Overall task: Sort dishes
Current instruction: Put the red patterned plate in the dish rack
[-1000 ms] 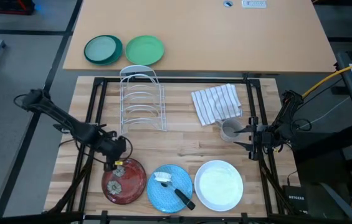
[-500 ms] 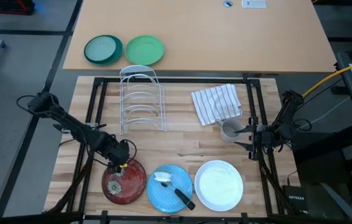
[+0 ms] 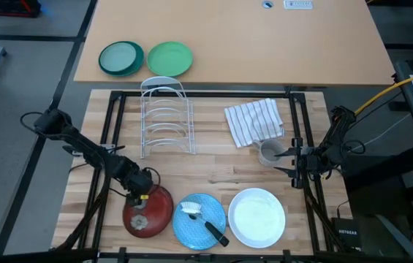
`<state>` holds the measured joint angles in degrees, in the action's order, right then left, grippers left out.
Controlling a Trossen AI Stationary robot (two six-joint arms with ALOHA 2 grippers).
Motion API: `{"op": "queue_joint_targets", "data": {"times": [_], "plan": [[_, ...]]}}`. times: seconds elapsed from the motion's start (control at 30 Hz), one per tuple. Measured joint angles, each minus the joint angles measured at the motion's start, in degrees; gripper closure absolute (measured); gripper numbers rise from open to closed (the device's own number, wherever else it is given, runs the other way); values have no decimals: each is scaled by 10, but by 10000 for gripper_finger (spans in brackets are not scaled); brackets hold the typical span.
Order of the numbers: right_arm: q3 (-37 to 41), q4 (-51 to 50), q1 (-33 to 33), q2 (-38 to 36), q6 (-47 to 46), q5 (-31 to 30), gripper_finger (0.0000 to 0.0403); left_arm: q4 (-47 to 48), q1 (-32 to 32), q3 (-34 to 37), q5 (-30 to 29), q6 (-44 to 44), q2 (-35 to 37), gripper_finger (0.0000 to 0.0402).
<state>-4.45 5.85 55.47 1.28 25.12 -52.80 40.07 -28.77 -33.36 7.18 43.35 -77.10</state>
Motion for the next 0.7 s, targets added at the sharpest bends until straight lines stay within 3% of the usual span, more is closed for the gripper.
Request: {"op": "queue_joint_targets", "data": {"times": [0.27, 0.47, 0.7], "plan": [[0, 0, 0, 0, -9, 0, 207, -3, 0, 1, 6, 14, 0, 203], [0, 1, 0, 13, -99, 0, 207, -4, 0, 1, 7, 17, 0, 211], [0, 72, -1, 107, -144, -3, 207, -5, 0, 1, 8, 29, -1, 212]]}}
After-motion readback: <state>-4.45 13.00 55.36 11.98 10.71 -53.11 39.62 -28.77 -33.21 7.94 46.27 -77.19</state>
